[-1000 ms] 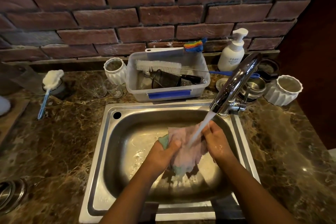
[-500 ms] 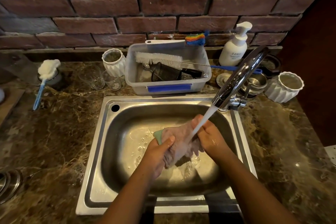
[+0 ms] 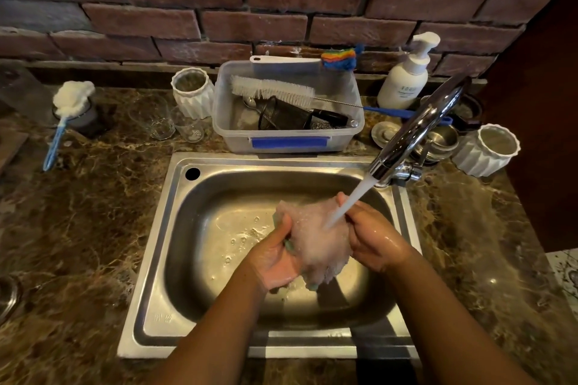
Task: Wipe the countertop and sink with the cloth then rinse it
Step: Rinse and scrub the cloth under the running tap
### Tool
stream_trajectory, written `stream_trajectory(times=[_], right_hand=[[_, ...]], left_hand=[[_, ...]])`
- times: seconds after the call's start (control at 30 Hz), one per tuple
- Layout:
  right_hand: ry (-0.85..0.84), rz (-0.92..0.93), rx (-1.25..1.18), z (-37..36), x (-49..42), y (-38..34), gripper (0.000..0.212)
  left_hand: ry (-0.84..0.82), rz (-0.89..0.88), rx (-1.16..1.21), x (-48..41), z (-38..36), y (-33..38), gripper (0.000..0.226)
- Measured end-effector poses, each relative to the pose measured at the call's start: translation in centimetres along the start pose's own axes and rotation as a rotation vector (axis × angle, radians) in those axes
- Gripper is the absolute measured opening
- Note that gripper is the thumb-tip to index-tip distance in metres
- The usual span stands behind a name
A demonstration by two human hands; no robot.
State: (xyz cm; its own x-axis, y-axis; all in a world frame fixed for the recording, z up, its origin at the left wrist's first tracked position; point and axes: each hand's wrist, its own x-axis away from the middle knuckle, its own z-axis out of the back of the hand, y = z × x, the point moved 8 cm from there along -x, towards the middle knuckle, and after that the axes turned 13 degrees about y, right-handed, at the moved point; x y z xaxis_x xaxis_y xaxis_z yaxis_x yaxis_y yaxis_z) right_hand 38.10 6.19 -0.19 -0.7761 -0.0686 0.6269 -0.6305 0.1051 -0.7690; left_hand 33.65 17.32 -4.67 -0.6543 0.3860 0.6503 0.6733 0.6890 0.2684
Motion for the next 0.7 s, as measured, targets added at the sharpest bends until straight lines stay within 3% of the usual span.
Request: stream_trajectory(times=[0.07, 0.17, 0.33, 0.5, 0.6, 0.7], right_hand=[[0.047, 0.113, 0.134, 0.0, -0.2, -1.0, 0.043], [0.133, 0.222, 0.371, 0.1, -0.4, -1.4, 0.032], [0.323, 0.159, 0.416, 1.0, -1.7, 0.4, 0.019], [0.463, 0.301, 0.398, 2.2, -0.8, 0.3, 0.021], [0.452, 0.352, 0.363, 2.3, -1.0, 0.5, 0.02], [0.385, 0.157, 0.123, 2.4, -2.3, 2.8, 0.024]], left_hand=[[0.046, -0.021, -0.079, -0.3, 0.2, -0.5, 0.092], [0.049, -0.121, -0.19, 0.1, -0.3, -0.2, 0.038], [0.204, -0.358, -0.371, 2.0, 0.1, 0.7, 0.029], [0.354, -0.508, -0.54, 2.6, 1.5, 1.8, 0.027], [0.423, -0.57, -0.653, 2.9, 1.5, 2.4, 0.014], [0.467, -0.591, -0.683, 2.8, 1.0, 2.7, 0.017]])
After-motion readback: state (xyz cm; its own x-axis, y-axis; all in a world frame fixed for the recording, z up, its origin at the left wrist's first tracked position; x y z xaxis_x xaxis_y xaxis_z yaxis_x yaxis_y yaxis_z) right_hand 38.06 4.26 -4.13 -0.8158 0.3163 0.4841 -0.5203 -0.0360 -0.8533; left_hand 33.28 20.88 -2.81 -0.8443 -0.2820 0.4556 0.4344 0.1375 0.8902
